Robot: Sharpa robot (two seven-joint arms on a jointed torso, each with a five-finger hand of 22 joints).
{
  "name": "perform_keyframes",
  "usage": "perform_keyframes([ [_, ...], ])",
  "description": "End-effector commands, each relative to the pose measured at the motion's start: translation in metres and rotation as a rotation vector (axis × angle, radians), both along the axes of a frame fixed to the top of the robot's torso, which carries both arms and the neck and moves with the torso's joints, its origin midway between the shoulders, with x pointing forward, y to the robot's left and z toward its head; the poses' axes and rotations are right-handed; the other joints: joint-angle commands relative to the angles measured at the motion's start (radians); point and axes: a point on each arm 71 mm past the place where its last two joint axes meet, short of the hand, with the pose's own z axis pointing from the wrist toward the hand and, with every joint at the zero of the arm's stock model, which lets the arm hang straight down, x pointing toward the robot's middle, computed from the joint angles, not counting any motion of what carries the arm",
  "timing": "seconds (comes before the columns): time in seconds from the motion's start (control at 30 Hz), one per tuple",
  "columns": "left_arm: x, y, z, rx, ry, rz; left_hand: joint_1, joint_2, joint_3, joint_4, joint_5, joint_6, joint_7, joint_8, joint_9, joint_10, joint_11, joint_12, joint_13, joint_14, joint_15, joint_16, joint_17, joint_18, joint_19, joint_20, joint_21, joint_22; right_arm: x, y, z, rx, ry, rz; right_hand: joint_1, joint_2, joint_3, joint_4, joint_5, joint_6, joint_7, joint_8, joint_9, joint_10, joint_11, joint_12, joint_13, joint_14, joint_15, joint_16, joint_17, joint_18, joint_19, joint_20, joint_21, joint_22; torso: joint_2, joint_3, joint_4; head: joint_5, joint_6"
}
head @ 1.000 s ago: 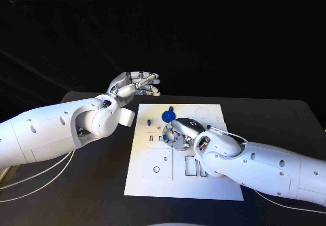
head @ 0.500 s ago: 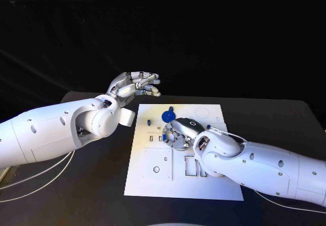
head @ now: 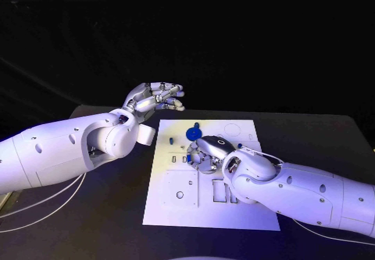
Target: Assemble the parts on the task board
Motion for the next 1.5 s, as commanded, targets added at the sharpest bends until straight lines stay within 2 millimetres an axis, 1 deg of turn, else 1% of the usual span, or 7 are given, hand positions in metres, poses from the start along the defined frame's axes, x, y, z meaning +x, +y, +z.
perform_keyframes([
  [0.03, -0.001, -0.003, 0.001, -0.010, -0.004, -0.022, -0.005, 0.001, 0.000, -0.007, 0.002, 0.002, 0.023, -0.002, 0.001, 0.008, 0.002, -0.006, 0.001, -0.009, 0.001, 0.003, 0.001, 0.003, -0.007, 0.000, 0.006, 0.002, -0.001, -0.001, -0.005, -0.039, 0.011, -0.001, -0.001, -0.015, -0.007, -0.001, -0.002, -0.011, 0.002, -0.009, -0.004, -0.007, 0.005, -0.007, 0.011, 0.078, 0.001, -0.003, 0.145, 0.000, 0.017, -0.001, -0.006, 0.152, 0.000, 0.0000, 0.0009, -0.001, 0.000],
  [0.53, 0.000, -0.003, 0.001, -0.009, -0.003, -0.022, -0.005, 0.001, 0.000, -0.007, 0.002, 0.002, 0.023, -0.002, 0.001, 0.008, 0.002, -0.006, 0.001, -0.009, 0.001, 0.003, 0.001, 0.003, -0.007, 0.000, 0.006, 0.002, 0.000, -0.003, -0.004, -0.030, -0.005, -0.005, -0.014, -0.032, -0.012, 0.004, -0.006, -0.058, 0.022, -0.031, -0.022, -0.017, 0.022, -0.015, 0.003, 0.077, 0.016, -0.007, 0.138, 0.002, 0.012, 0.012, -0.017, 0.145, 0.001, 0.0005, 0.0001, -0.002, 0.000],
  [1.03, 0.000, -0.002, 0.001, -0.008, 0.000, -0.022, -0.006, 0.001, 0.001, -0.007, 0.002, 0.001, 0.023, -0.003, 0.001, 0.007, 0.002, -0.007, 0.001, -0.009, 0.001, 0.004, 0.003, 0.003, -0.008, 0.001, 0.007, 0.002, 0.000, -0.003, -0.003, -0.014, -0.015, -0.004, -0.030, -0.050, -0.029, 0.015, -0.020, -0.079, 0.030, -0.040, -0.033, -0.028, 0.030, -0.023, -0.006, 0.074, 0.024, -0.012, 0.129, 0.006, 0.004, 0.021, -0.029, 0.136, 0.001, 0.0004, -0.0001, -0.002, -0.001],
  [1.1, 0.000, -0.002, 0.001, -0.008, 0.000, -0.021, -0.006, 0.001, 0.001, -0.007, 0.002, 0.001, 0.023, -0.003, 0.001, 0.007, 0.002, -0.007, 0.001, -0.009, 0.001, 0.004, 0.003, 0.003, -0.008, 0.001, 0.007, 0.002, 0.000, -0.004, -0.003, -0.012, -0.017, -0.007, -0.039, -0.057, -0.042, 0.023, -0.026, -0.096, 0.033, -0.047, -0.038, -0.039, 0.034, -0.032, -0.016, 0.073, 0.027, -0.015, 0.123, 0.008, -0.001, 0.024, -0.038, 0.130, 0.001, 0.0003, -0.0004, -0.002, -0.002],
  [1.2, 0.000, -0.002, 0.000, -0.007, 0.001, -0.021, -0.006, 0.001, 0.001, -0.008, 0.002, 0.001, 0.024, -0.003, 0.001, 0.007, 0.003, -0.007, 0.001, -0.010, 0.001, 0.004, 0.003, 0.003, -0.008, 0.001, 0.007, 0.002, 0.001, -0.004, -0.002, -0.003, -0.023, -0.013, -0.056, -0.065, -0.077, 0.046, -0.070, -0.122, 0.037, -0.055, -0.046, -0.058, 0.038, -0.047, -0.034, 0.070, 0.031, -0.019, 0.116, 0.011, -0.009, 0.028, -0.052, 0.120, 0.001, 0.0004, 0.0000, -0.002, -0.002],
  [1.33, 0.000, -0.002, 0.000, -0.006, 0.002, -0.020, -0.006, 0.001, 0.001, -0.008, 0.002, 0.001, 0.024, -0.003, 0.001, 0.007, 0.003, -0.007, 0.001, -0.010, 0.001, 0.004, 0.003, 0.003, -0.008, 0.001, 0.007, 0.002, 0.001, -0.006, 0.000, 0.021, -0.040, -0.024, -0.068, -0.075, -0.122, 0.074, -0.072, -0.184, 0.048, -0.083, -0.060, -0.083, 0.048, -0.066, -0.058, 0.068, 0.039, -0.023, 0.110, 0.014, -0.015, 0.034, -0.064, 0.112, 0.001, 0.0005, -0.0001, -0.003, -0.001],
  [1.5, 0.001, -0.001, 0.000, 0.018, -0.008, -0.028, -0.006, 0.001, 0.001, -0.008, 0.002, 0.000, 0.023, -0.004, 0.001, 0.007, 0.003, -0.007, 0.001, -0.010, 0.001, 0.004, 0.004, 0.003, -0.008, 0.001, 0.007, 0.002, 0.000, -0.014, 0.007, 0.075, -0.071, -0.037, -0.059, -0.074, -0.170, 0.103, -0.071, -0.216, 0.057, -0.096, -0.069, -0.094, 0.057, -0.070, -0.068, 0.066, 0.046, -0.026, 0.104, 0.017, -0.020, 0.041, -0.076, 0.105, -0.002, 0.0007, 0.0001, -0.003, 0.001],
])
